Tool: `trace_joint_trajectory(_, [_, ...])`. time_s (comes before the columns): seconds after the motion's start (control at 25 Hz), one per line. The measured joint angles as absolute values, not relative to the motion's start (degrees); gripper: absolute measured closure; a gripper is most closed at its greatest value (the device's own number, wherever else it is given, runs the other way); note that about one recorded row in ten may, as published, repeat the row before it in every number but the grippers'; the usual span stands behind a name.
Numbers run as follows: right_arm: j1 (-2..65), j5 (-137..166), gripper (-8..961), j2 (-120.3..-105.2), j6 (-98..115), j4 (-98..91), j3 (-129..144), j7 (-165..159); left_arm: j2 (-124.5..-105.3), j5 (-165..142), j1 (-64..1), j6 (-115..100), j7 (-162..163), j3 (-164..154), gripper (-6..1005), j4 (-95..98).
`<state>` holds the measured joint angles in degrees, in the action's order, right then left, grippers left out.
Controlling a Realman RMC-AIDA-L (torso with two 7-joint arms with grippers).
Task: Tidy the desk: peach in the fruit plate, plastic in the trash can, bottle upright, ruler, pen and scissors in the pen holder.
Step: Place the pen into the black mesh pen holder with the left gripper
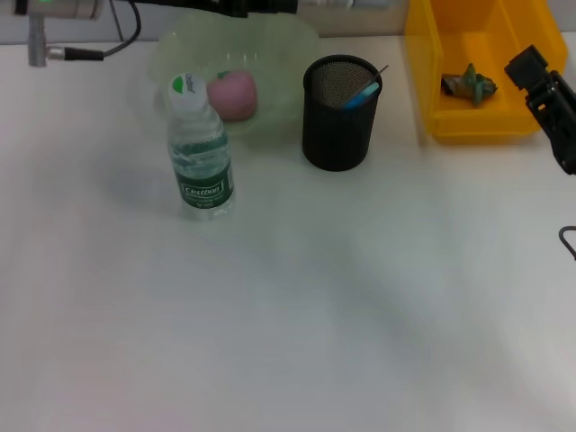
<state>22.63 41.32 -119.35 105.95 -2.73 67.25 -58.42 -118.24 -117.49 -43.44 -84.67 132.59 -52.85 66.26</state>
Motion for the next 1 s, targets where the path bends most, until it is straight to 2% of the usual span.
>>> trace_joint_trajectory(0.4, [20.4, 41.5, 634, -119.35, 105.5, -2.2, 67.6, -54.8, -118.62, -134.1, -52.6, -81.4, 144.1, -58.9, 831, 66.9])
trace_joint_trajectory(1.0, [20.2, 42.2, 635, -119.19, 103.3, -2.5, 67.7, -54.8, -119.09, -143.1, -56.0, -77.6, 149.3, -66.3, 822, 66.6])
